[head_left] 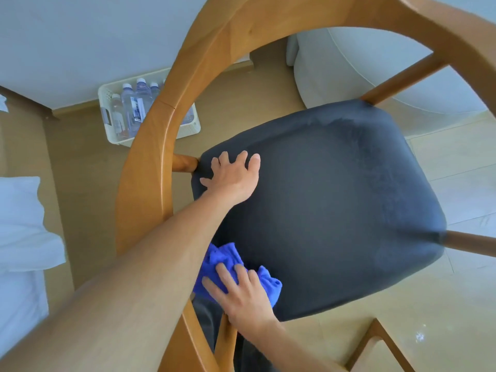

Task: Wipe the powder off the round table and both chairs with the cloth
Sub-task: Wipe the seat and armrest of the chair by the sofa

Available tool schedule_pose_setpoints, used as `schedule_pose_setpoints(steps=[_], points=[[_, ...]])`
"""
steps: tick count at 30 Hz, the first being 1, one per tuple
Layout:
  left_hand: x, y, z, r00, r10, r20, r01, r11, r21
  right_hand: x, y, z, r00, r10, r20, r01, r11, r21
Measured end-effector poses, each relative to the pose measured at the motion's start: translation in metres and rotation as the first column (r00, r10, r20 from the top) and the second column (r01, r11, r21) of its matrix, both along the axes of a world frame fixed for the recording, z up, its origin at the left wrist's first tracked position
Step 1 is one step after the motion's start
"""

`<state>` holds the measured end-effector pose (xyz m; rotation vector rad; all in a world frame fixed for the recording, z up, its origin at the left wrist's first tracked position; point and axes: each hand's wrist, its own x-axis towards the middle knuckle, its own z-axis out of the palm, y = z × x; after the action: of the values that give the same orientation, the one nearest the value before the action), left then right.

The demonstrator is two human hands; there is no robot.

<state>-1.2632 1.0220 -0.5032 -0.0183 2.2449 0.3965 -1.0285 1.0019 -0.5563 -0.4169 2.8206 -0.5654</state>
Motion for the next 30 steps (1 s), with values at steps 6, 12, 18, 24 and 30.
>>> schedule_pose_setpoints(steps=[6, 12, 18, 24, 30], points=[[0.015, -0.003, -0.003, 0.955, -0.293, -0.040, 0.291, 0.956, -0.040, 0.045, 0.052, -0.011, 0.937, 0.348, -0.044, -0.345, 0.937, 0.048], [0.021, -0.008, -0.022, 0.882, -0.465, -0.076, 0.458, 0.884, -0.098, 0.027, 0.155, -0.009, 0.930, 0.290, -0.225, -0.255, 0.952, 0.169], [0.043, -0.011, -0.038, 0.829, -0.518, -0.210, 0.492, 0.855, -0.167, -0.049, 0.303, 0.004, 0.938, -0.289, -0.190, 0.331, 0.909, 0.254], [0.093, -0.015, -0.040, 0.803, -0.509, -0.309, 0.487, 0.860, -0.152, -0.176, 0.292, 0.002, 0.259, -0.961, -0.094, 0.966, 0.256, 0.047], [0.109, -0.018, -0.044, 0.805, -0.495, -0.327, 0.480, 0.867, -0.132, -0.242, 0.117, -0.008, 0.685, -0.712, -0.155, 0.718, 0.696, -0.021]])
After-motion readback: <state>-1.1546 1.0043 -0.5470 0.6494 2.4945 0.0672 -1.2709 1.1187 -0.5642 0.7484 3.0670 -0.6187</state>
